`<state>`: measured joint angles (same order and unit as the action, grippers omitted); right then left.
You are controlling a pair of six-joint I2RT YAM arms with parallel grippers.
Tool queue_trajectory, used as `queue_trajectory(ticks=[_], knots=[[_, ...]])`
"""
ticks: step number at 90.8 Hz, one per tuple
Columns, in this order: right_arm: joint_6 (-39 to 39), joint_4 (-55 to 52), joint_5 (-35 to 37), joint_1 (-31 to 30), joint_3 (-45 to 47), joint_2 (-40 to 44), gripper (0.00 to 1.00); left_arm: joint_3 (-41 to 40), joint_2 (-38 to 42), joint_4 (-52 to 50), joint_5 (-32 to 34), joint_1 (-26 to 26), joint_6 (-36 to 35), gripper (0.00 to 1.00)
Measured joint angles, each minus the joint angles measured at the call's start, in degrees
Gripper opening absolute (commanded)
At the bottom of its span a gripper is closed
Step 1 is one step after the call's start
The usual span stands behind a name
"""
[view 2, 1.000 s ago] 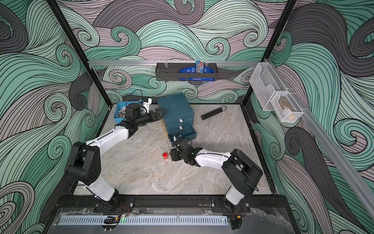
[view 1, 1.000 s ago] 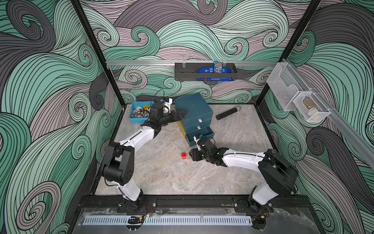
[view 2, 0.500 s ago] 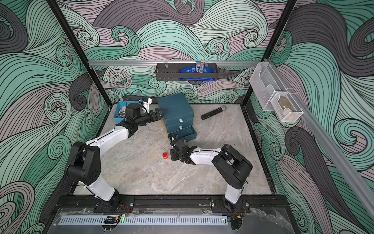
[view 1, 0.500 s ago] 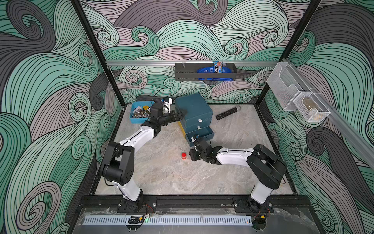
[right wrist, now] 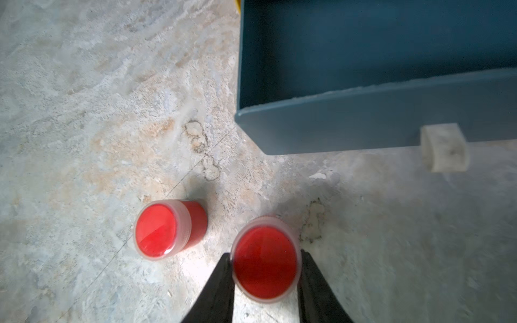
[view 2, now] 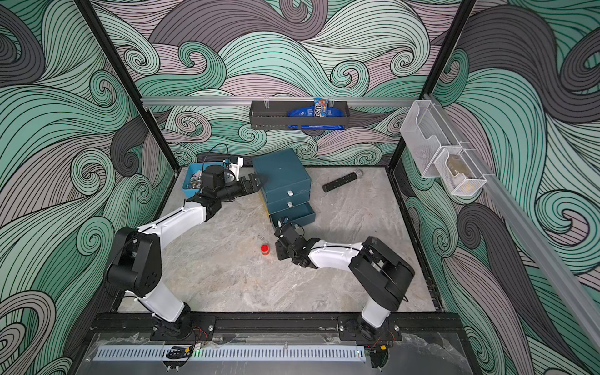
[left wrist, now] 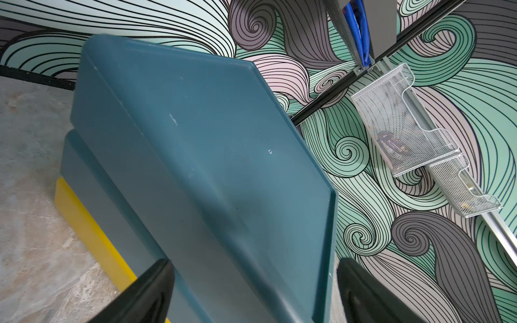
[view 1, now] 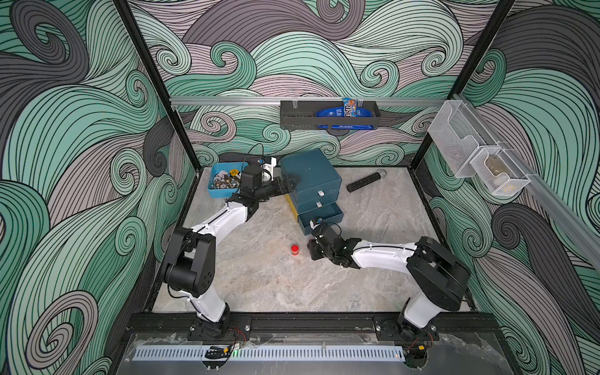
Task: Put the paint cans in the drawer according to color
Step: Pick up the paint can at the center of the board, then place the paint can in the drawer.
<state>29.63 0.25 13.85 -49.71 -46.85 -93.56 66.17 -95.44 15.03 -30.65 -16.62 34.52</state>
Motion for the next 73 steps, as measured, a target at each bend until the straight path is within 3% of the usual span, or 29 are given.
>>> queue_trajectory(ticks=[40, 73], knots=[[-1.6, -8.7, 4.8, 1.3, -2.0, 12.5, 0.22, 0.0, 0.0, 0.0, 0.0, 0.0, 0.0, 0.94], [-3.8, -9.9, 0.1, 11.9, -12.0, 8.9, 0.21, 0.0, 0.0, 0.0, 0.0, 0.0, 0.0, 0.94]])
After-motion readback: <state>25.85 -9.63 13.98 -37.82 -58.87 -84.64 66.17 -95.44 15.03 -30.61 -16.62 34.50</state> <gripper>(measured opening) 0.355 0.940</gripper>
